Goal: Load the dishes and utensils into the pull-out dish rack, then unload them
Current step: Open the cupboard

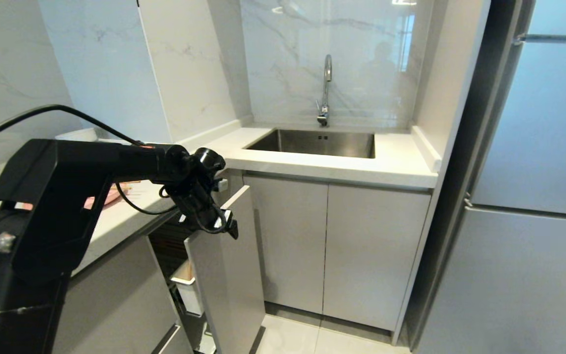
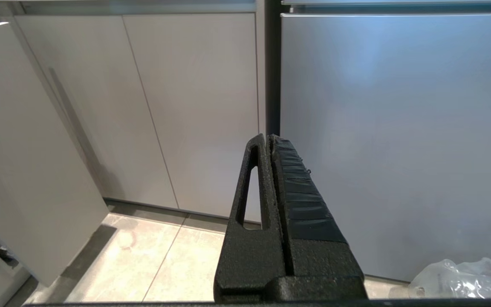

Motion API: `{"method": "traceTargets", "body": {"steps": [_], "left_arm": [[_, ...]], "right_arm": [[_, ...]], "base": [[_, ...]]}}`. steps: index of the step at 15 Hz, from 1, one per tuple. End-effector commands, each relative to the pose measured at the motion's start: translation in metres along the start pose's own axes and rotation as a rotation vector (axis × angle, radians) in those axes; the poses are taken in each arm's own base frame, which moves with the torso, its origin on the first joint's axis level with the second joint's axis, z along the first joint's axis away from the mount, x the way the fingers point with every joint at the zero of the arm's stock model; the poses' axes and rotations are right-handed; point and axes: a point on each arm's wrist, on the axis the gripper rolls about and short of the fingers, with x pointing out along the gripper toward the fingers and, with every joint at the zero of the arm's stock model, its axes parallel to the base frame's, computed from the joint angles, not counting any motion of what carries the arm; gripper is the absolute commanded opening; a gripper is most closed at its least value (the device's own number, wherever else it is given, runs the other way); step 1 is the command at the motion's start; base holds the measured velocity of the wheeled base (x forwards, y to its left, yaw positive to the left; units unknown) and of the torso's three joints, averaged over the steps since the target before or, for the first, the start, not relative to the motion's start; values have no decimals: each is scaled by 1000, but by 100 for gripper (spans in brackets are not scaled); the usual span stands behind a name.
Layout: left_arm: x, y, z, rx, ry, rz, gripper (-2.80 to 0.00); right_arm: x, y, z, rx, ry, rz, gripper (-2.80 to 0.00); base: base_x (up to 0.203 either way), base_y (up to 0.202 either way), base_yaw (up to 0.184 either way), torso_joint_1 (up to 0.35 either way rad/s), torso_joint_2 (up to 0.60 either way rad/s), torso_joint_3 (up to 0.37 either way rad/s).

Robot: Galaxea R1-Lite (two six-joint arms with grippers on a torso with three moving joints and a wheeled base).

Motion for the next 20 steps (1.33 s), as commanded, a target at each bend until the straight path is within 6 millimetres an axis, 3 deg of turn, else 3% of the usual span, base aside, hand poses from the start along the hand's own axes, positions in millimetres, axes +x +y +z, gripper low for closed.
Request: {"method": "traceTargets", "body": {"steps": [1, 20], "left_arm": [[-1, -7, 0, 4, 1, -6, 0], [-8, -61, -14, 70, 27, -61, 0]], "right_arm": [[0, 0, 0, 0, 2, 0, -280], [0, 0, 0, 0, 2, 0, -280]], "base": [[0, 0, 0, 0, 0, 0], [0, 0, 0, 0, 0, 0]]}}
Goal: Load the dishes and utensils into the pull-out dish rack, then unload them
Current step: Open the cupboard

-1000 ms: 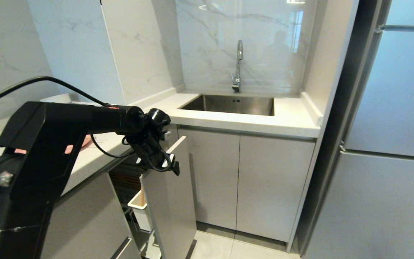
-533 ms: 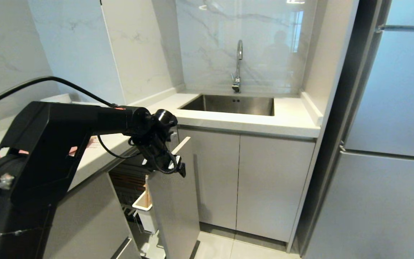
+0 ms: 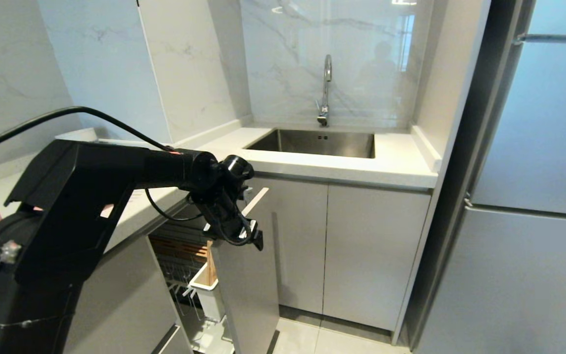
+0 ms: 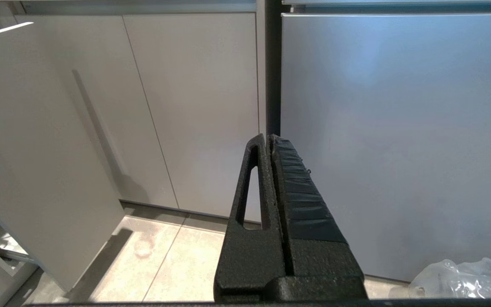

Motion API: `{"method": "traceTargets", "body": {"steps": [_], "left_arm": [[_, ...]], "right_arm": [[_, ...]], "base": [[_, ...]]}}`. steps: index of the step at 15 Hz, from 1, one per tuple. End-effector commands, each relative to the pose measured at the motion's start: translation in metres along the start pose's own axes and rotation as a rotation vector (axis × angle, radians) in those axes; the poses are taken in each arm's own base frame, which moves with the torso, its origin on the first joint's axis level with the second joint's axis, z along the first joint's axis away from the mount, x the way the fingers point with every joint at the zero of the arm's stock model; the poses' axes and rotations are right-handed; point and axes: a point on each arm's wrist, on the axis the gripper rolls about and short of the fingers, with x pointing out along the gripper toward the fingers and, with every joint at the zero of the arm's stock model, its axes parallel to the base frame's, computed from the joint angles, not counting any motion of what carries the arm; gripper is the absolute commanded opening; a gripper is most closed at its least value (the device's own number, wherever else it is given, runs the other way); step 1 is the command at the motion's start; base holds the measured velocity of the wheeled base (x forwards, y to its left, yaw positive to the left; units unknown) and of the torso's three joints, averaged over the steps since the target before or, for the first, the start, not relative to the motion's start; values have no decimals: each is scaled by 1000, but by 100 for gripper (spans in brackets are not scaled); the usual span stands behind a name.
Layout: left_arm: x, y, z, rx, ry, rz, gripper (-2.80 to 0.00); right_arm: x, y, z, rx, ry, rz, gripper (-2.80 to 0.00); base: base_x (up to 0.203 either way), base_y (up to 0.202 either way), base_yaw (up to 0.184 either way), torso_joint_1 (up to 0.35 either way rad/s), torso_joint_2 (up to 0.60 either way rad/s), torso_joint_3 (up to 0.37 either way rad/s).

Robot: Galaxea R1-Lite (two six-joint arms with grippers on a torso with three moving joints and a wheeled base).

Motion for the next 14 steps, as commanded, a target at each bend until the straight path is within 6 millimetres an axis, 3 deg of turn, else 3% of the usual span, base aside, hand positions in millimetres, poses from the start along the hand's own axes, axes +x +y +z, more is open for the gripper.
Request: {"method": "traceTargets", "body": {"steps": [1, 14], "left_arm": [[-4, -5, -2, 12, 0, -4, 0], [-15, -52, -20, 97, 8, -48, 0]], "right_arm": [[0, 0, 0, 1, 1, 0, -280], [0, 0, 0, 1, 1, 0, -280]], "base": [[0, 0, 0, 0, 0, 0], [0, 0, 0, 0, 0, 0]]}}
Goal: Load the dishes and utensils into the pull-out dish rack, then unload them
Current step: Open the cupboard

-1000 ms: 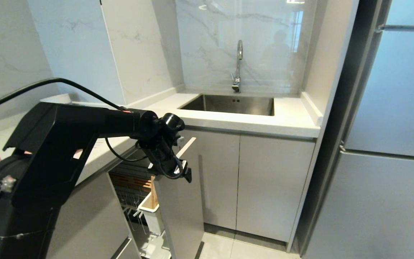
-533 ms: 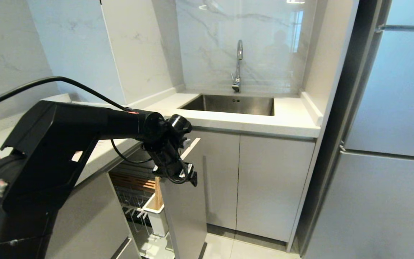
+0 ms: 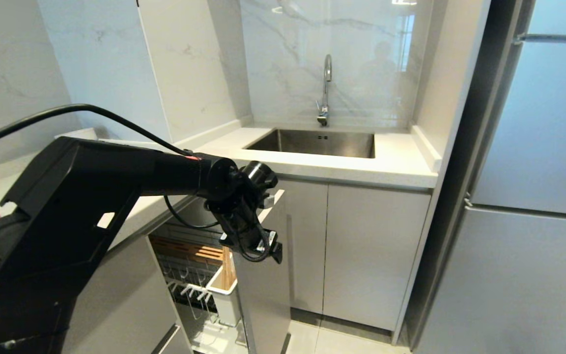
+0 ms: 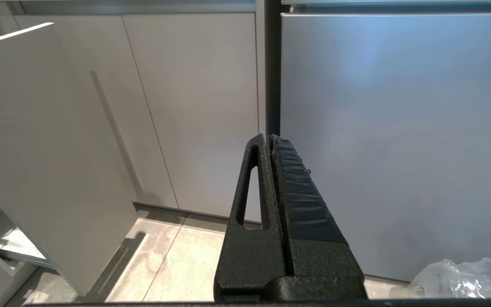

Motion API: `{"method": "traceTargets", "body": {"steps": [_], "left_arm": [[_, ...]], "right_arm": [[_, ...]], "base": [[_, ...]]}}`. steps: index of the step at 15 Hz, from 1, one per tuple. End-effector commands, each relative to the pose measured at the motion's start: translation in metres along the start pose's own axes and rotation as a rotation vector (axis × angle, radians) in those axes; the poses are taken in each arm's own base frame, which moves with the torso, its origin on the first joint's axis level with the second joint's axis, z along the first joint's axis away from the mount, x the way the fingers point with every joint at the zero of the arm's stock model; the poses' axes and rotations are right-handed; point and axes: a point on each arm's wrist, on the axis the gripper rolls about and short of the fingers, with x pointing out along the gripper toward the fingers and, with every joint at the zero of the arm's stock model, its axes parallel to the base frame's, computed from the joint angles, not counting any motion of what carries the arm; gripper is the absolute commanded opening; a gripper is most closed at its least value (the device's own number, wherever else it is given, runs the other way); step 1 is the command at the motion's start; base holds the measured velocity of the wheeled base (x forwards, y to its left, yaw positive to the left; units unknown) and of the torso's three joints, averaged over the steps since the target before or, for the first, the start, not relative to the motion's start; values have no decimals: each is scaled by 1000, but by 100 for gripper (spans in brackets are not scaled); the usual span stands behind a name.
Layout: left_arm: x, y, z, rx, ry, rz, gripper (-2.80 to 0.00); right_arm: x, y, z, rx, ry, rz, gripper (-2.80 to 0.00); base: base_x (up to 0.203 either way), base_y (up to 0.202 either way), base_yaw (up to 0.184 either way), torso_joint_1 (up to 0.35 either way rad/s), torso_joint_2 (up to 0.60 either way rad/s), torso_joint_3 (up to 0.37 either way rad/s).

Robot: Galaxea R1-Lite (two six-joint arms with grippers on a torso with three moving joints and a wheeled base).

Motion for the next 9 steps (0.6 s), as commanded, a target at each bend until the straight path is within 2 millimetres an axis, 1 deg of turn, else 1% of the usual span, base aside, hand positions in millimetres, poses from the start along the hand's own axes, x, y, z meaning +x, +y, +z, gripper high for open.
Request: {"method": "traceTargets", "body": {"steps": [1, 9], "left_arm": [[-2, -5, -3, 10, -5, -5, 0], [-1, -26, 0, -54, -84, -40, 0]], "right_arm": [[0, 0, 0, 0, 1, 0, -280], [0, 0, 0, 0, 1, 0, -280]], "base": [[0, 0, 0, 0, 0, 0], [0, 0, 0, 0, 0, 0]]}}
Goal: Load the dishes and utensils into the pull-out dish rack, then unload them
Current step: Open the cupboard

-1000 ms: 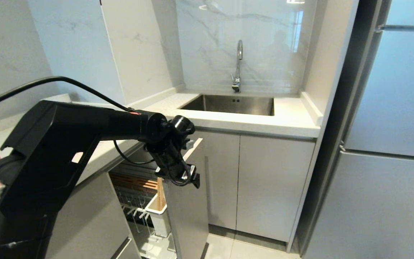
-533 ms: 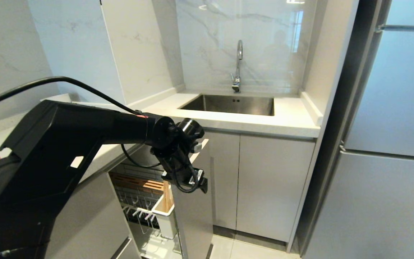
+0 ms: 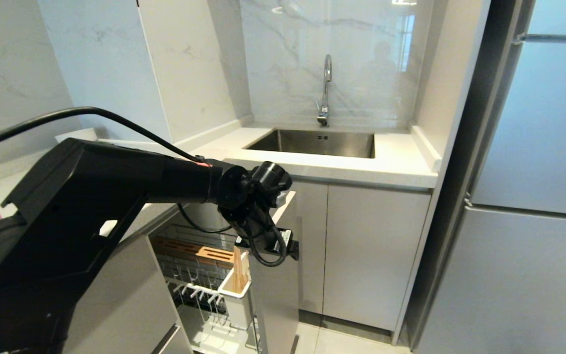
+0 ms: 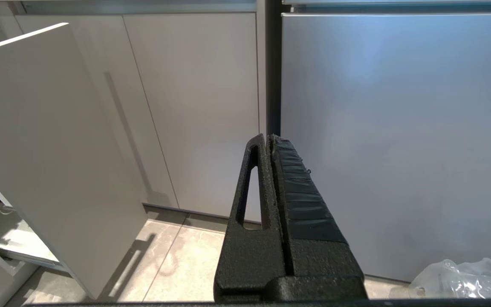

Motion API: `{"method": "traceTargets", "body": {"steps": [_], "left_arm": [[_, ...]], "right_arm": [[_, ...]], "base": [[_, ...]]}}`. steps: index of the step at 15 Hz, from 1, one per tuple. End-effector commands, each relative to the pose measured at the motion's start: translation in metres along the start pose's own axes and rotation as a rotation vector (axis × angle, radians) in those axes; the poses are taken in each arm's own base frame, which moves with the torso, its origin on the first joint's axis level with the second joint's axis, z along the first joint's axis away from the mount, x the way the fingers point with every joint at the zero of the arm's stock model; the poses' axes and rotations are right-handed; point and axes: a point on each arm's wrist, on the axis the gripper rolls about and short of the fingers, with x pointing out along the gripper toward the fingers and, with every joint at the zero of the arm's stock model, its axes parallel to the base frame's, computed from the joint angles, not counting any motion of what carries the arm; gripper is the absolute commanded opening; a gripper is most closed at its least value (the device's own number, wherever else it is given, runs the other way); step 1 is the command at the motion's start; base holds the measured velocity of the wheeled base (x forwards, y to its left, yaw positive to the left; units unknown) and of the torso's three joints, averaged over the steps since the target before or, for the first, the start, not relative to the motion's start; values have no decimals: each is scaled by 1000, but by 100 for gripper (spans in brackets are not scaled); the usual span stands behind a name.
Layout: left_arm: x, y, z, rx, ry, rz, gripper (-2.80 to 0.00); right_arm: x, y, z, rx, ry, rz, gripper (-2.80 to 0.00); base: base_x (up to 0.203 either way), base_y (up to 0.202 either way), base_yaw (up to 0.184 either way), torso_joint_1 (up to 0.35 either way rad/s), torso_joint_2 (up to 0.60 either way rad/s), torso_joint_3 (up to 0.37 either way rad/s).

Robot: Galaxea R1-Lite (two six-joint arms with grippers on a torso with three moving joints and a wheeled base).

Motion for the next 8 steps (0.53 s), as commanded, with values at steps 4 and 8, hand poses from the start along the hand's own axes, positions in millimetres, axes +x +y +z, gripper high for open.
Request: {"method": "traceTargets", "body": {"steps": [4, 8], "left_arm": [[-1, -14, -2, -26, -14, -18, 0], [-4, -25, -2, -65, -39, -38, 0]], "right_arm": [[0, 0, 0, 0, 1, 0, -280], [0, 0, 0, 0, 1, 0, -280]], "base": [[0, 0, 0, 0, 0, 0], [0, 0, 0, 0, 0, 0]]}}
